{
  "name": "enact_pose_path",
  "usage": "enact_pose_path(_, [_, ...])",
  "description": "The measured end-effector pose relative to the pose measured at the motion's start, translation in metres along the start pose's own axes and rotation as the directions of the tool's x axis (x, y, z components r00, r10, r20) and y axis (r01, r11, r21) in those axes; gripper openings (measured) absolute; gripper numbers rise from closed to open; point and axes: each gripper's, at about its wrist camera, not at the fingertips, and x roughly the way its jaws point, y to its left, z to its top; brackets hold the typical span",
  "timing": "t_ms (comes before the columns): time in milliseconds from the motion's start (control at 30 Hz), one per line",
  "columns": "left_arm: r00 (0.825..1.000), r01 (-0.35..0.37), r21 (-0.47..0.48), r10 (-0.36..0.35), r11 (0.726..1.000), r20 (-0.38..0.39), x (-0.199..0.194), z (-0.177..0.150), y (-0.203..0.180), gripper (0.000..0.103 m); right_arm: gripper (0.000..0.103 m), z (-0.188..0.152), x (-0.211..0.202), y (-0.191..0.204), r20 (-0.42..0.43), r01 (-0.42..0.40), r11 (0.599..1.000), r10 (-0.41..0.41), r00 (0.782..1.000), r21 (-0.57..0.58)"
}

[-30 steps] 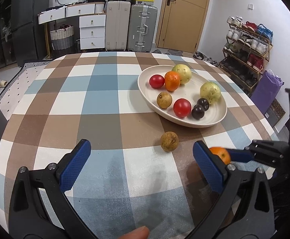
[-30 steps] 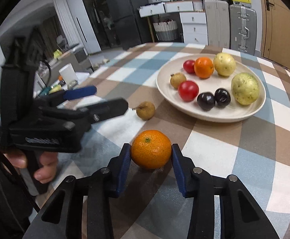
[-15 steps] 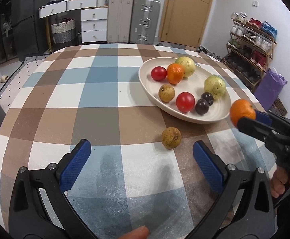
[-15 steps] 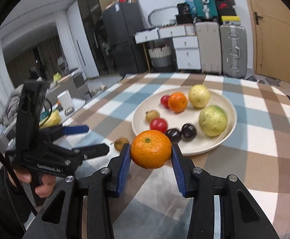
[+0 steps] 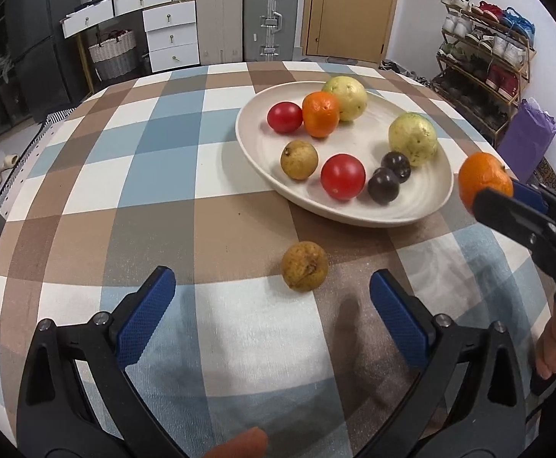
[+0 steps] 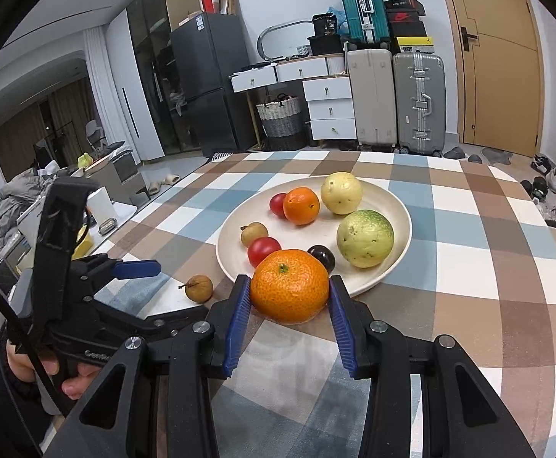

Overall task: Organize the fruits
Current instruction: 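Grasp the second orange with the right gripper, then grasp the last brown fruit with the left gripper while the right gripper holds the orange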

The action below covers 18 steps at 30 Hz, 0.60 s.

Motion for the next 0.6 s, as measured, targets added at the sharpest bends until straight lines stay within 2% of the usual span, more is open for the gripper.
enact_pose_path(100, [1.0,-0.01,0.016,0.01,1.0,-0.017,0.006,0.003,-0.002,0.102,0.041,-0.001,0.0,0.003,0.0,0.004,1.0,-0.004,1.0,-0.012])
enact_pose_path(267, [0.999,0.015,0.028,-0.014,1.0,-0.036,0.011,0.003,-0.003,0.086,0.041,-0.002,0.001,0.001,-0.005,0.005,1.0,-0.005,1.0,-0.007])
enact_pose_path(600, [0.998,0.053,0.064,-0.052,0.997,-0.023,0.007,0.002,-0.01,0.07,0.041,-0.001,0.0,0.0,-0.004,0.012,1.0,-0.012,1.0,0.0])
